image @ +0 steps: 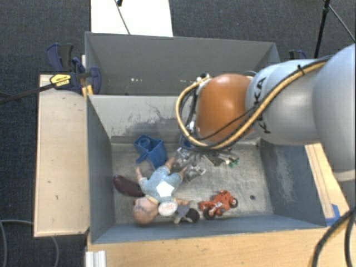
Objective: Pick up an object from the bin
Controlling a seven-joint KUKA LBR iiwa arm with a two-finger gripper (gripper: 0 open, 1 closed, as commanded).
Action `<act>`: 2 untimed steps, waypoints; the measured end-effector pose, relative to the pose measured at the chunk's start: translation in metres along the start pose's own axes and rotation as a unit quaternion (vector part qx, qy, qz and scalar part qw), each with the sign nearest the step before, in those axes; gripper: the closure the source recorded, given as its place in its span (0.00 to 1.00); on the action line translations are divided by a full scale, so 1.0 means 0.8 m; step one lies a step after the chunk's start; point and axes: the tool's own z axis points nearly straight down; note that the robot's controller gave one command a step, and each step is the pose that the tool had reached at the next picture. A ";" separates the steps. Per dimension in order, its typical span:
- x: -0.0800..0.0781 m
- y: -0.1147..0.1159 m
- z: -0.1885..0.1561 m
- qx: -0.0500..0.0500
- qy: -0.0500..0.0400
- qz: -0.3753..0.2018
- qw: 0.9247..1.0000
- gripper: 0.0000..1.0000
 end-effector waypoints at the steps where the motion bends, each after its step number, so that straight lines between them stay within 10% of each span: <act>1: 0.002 0.003 -0.014 -0.005 0.005 0.000 1.000 1.00; 2: 0.001 0.003 -0.041 -0.006 0.006 -0.001 1.000 1.00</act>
Offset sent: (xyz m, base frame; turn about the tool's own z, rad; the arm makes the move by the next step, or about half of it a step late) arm 0.0000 -0.0001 0.0162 0.0000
